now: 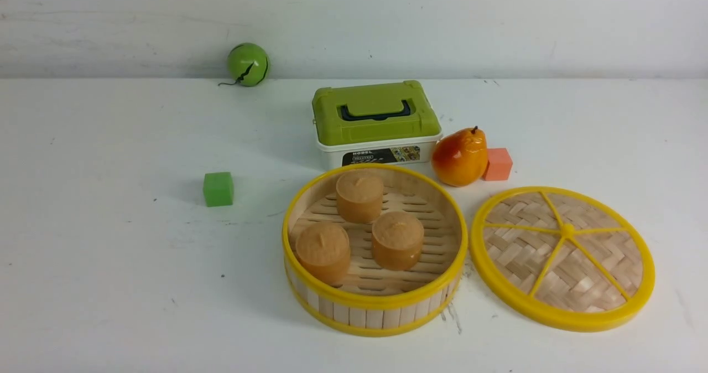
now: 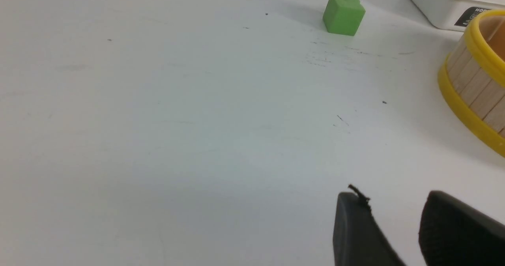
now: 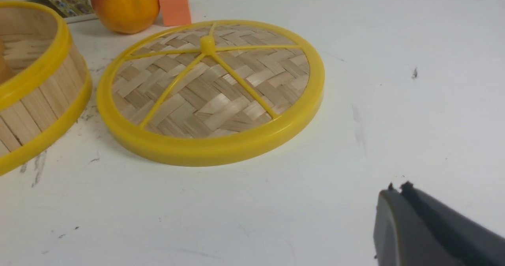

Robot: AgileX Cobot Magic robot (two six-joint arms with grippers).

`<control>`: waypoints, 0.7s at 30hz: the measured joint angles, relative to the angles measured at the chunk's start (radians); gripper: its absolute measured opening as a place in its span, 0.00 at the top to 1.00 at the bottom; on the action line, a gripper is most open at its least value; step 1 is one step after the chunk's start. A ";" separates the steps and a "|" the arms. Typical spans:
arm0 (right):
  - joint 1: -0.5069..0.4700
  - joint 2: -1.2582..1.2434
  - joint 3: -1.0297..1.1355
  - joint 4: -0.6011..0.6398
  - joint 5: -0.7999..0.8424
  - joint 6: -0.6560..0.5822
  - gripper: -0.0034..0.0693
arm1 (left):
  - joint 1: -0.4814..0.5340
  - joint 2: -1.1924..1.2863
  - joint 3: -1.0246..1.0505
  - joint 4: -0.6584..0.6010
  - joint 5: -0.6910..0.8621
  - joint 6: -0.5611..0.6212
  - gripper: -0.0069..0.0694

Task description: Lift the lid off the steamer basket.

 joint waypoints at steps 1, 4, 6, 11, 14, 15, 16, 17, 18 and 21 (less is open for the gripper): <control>0.000 0.000 0.000 0.000 0.000 0.000 0.95 | 0.000 0.000 0.000 0.000 0.000 0.000 0.60; 0.000 0.000 0.000 0.000 0.000 0.000 0.94 | 0.000 0.000 0.000 0.000 0.000 0.000 0.60; 0.000 0.000 0.000 0.000 0.000 0.000 0.94 | 0.000 0.000 0.000 0.000 0.000 0.000 0.60; 0.000 0.000 0.000 0.000 0.000 -0.001 0.93 | 0.000 0.000 0.000 0.000 0.000 0.000 0.60; 0.000 0.000 0.000 0.001 0.000 -0.001 0.93 | 0.000 0.000 0.000 0.000 0.000 0.000 0.60; 0.000 0.000 0.000 0.001 0.000 -0.001 0.92 | 0.000 0.000 0.000 0.000 0.000 0.000 0.60; 0.000 0.000 0.000 0.001 0.000 -0.001 0.92 | 0.000 0.000 0.000 0.000 0.000 0.000 0.60; 0.000 0.000 0.000 0.001 0.000 -0.001 0.92 | 0.000 0.000 0.000 0.000 0.000 0.000 0.60; 0.000 0.000 0.000 0.001 0.000 -0.001 0.92 | 0.000 0.000 0.000 0.000 0.000 0.000 0.60; 0.000 0.000 0.000 0.001 0.000 -0.001 0.91 | 0.000 0.000 0.000 0.000 0.000 0.000 0.60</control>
